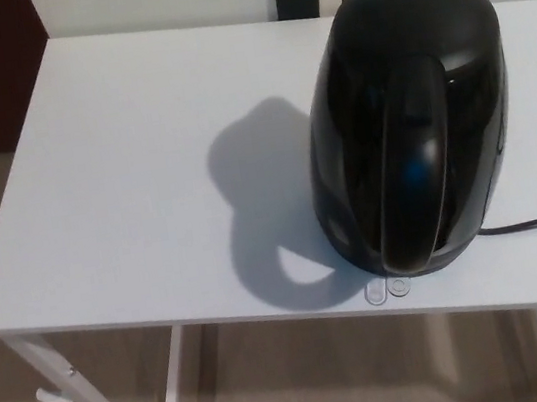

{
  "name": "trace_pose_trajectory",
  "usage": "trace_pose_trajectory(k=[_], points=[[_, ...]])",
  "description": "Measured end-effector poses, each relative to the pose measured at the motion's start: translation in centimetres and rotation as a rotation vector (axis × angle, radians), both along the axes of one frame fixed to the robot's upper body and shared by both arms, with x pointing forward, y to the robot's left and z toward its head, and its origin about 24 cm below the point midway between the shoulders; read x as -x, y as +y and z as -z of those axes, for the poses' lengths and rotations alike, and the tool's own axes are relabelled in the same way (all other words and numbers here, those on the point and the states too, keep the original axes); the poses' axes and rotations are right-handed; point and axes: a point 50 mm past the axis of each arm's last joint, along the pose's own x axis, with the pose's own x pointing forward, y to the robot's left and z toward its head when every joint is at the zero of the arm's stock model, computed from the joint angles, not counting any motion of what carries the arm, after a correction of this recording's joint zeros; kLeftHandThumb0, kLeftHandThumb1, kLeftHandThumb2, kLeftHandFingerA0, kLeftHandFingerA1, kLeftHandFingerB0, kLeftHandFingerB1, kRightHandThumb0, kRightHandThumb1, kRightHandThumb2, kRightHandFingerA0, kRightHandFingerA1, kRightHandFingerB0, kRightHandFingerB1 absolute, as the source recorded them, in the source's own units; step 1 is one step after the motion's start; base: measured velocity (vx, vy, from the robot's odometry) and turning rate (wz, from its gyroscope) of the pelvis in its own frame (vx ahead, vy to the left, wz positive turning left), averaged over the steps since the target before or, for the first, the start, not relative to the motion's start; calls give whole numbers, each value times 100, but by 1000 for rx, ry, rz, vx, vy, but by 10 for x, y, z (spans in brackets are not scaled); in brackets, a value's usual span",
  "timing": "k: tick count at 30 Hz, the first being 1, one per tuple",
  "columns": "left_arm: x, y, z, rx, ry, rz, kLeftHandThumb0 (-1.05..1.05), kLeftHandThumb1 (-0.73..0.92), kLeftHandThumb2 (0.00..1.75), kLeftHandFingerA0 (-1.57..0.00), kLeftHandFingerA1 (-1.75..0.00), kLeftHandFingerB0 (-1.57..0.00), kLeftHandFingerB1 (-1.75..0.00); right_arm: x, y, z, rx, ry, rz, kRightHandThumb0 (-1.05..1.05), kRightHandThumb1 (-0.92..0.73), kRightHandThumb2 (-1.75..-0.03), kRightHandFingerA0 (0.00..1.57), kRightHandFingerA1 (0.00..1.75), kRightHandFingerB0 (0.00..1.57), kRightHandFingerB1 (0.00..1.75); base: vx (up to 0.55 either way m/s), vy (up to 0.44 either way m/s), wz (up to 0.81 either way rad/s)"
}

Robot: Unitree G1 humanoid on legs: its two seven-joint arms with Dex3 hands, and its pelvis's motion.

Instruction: The robot walk towards a table in front and click the button on the base of the boilling pot using its left middle finger

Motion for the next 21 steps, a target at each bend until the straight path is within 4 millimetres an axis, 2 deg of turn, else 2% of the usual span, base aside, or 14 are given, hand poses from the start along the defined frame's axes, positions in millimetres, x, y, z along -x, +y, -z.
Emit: trace_pose_trajectory(k=[3,4,6,10,11,21], points=[[-4,-19,-4,-27,-40,135,-41,52,56,-48,-38,-41,-34,-2,1,-1,1,-5,-5,-23,-61,-58,65,47,53,43,0,0,0],[-4,-25,-5,-37,-53,174,-52,47,74,-40,-46,-32,-43,-2,1,-1,0,-7,-6,-22,-61,-58,64,47,54,44,0,0,0],[-6,-36,-8,-54,-78,249,-55,49,75,-36,-46,-28,-41,-3,1,-1,-1,-7,-6,-24,-61,-58,65,47,54,43,4,-40,1],[-12,-58,-14,-81,-135,388,-47,52,72,-27,-40,-18,-37,-3,2,-1,-3,-9,-7,-22,-61,-58,64,46,54,43,0,-20,0],[-13,-63,-16,-86,-151,420,-40,62,60,-32,-32,-20,-29,-3,2,-1,-3,-10,-8,-21,-61,-57,64,46,54,43,0,-81,2],[-34,-117,-44,-139,-358,731,-34,69,61,-24,-32,-15,-27,-8,3,-4,-6,-24,-14,-22,-61,-58,65,49,54,44,-6,-84,1]])
